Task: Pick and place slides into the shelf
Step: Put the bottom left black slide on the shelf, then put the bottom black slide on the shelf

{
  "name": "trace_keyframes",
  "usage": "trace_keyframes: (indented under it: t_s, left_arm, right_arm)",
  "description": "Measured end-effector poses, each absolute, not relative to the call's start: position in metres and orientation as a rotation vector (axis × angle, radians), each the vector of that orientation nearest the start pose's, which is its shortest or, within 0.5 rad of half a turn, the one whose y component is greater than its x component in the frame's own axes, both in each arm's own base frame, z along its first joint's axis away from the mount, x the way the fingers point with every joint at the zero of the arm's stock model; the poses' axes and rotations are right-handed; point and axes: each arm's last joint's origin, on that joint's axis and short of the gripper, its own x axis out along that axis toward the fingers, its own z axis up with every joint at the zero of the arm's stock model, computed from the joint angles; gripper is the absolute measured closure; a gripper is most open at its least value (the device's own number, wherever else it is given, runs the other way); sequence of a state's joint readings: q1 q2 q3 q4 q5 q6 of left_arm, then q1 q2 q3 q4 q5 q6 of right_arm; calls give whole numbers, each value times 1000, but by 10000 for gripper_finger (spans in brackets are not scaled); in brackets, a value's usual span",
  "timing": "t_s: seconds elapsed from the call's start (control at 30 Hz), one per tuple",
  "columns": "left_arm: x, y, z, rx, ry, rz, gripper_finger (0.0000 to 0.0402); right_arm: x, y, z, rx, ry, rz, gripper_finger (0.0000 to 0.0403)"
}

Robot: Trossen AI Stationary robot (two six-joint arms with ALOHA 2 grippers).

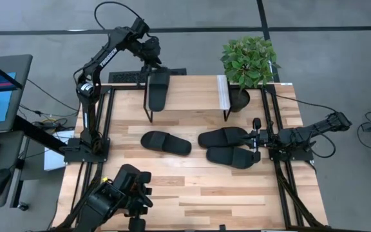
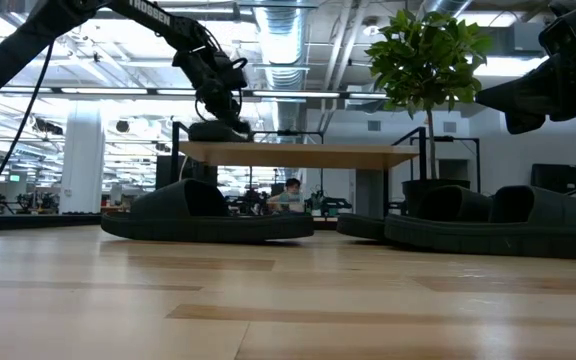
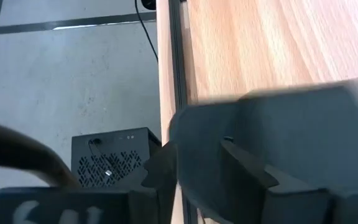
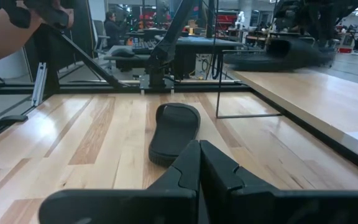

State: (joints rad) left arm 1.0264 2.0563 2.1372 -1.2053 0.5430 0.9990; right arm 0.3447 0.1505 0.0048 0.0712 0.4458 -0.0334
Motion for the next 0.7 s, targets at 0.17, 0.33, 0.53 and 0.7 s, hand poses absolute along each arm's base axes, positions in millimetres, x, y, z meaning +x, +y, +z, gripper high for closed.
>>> trace_keyframes:
  t_s: [0.17,0.33,0.53,0.7]
  left_arm:
    - [232,354,333,112,886,3,253]
    - [232,354,333,106,887,7,227]
    - [231,354,333,112,906,21,219]
    - [231,354,333,115,912,27,219]
  right_arm:
    - [102,23,160,-62,70,-100,403]
    - [102,23,160,-62,70,-100,403]
    - [102,23,160,-62,70,-100,403]
    - [102,23,160,-62,70,-100,403]
